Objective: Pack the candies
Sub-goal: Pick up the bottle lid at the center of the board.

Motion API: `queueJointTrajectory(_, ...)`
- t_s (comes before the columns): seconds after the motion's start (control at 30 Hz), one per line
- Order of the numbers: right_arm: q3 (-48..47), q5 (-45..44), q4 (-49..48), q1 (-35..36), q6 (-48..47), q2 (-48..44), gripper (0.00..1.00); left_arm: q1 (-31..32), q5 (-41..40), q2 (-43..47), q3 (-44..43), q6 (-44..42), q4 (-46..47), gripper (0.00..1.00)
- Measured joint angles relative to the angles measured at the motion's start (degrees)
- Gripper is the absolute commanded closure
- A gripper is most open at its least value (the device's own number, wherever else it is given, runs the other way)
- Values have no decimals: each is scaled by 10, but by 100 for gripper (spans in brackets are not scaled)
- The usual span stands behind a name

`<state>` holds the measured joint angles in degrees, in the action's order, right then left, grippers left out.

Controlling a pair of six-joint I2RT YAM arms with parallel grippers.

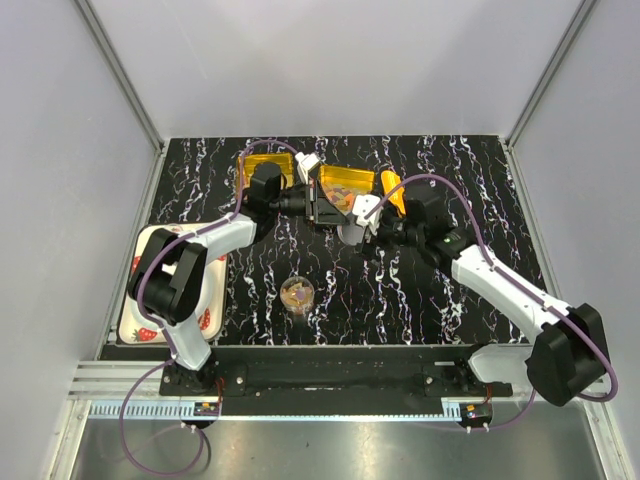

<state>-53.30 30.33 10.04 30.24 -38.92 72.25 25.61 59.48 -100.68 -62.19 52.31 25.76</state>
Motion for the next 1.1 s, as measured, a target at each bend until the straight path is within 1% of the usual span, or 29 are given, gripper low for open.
queueJointTrajectory(0.3, 0, -72, -37, 21, -14, 10, 0, 0, 0, 0, 3, 2, 7, 100)
queueJointTrajectory(0.5, 0, -97, -57, 23, -22, 10, 0, 0, 1, 0, 9, 3, 9, 100)
queueJointTrajectory(0.77, 1, -96, -57, 28, -23, 10, 0, 0, 1, 0, 9, 7, 10, 100)
queueJointTrajectory(1.1, 17, -71, -42, 29, -22, 10, 0, 0, 1, 0, 9, 8, 13, 100)
